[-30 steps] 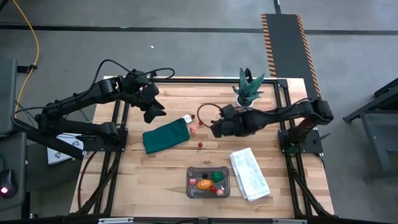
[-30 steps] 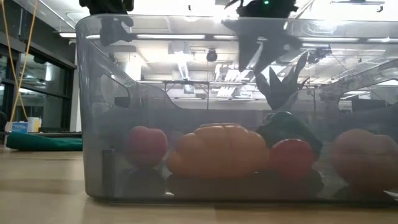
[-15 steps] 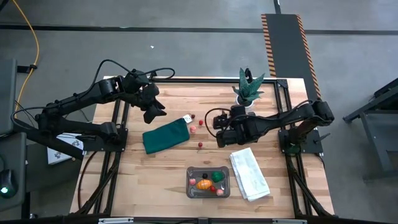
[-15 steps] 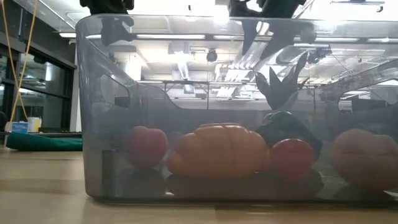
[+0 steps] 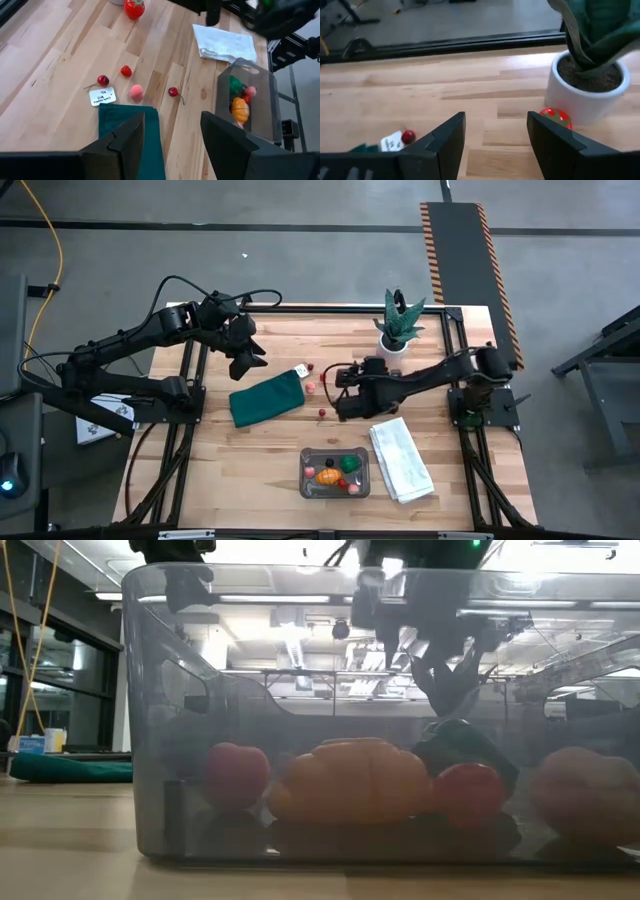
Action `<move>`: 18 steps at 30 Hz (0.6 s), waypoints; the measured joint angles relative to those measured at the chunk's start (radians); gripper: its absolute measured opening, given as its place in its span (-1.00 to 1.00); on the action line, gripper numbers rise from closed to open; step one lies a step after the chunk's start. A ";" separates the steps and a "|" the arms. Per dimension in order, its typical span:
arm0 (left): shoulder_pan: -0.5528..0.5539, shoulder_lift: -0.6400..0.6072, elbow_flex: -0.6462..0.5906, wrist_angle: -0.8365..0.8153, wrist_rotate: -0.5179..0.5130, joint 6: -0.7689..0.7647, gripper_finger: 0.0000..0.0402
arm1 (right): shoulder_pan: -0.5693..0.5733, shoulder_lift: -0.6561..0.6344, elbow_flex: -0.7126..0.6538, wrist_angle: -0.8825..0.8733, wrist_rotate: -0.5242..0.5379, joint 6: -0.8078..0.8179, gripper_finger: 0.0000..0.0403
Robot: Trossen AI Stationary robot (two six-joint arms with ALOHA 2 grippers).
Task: Pick and placing Produce into tupperware
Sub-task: Put the red tomato into the black bin
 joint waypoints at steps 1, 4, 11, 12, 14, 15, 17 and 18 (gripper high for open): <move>0.000 0.000 0.000 0.000 0.000 0.001 -0.10 | 0.003 0.013 0.000 -0.006 0.013 0.030 0.01; 0.000 0.000 0.000 0.000 0.000 0.001 -0.10 | 0.017 0.046 0.000 -0.044 0.044 0.116 0.01; 0.000 0.000 0.000 0.000 0.000 0.013 -0.10 | 0.038 0.111 0.000 -0.166 0.039 0.313 0.01; 0.000 0.000 0.000 0.000 0.000 0.014 -0.10 | 0.042 0.115 0.000 -0.173 0.038 0.324 0.01; 0.000 0.000 0.000 0.000 0.001 0.023 -0.10 | 0.048 0.115 0.000 -0.183 0.037 0.339 0.01; 0.000 0.000 0.000 0.000 0.001 0.028 -0.10 | 0.050 0.115 0.000 -0.186 0.036 0.340 0.01; 0.000 0.000 0.000 0.000 0.001 0.029 -0.10 | 0.054 0.115 0.000 -0.189 0.028 0.341 0.01; 0.000 0.000 0.000 0.000 0.001 0.030 -0.10 | 0.055 0.115 0.000 -0.193 0.025 0.348 0.01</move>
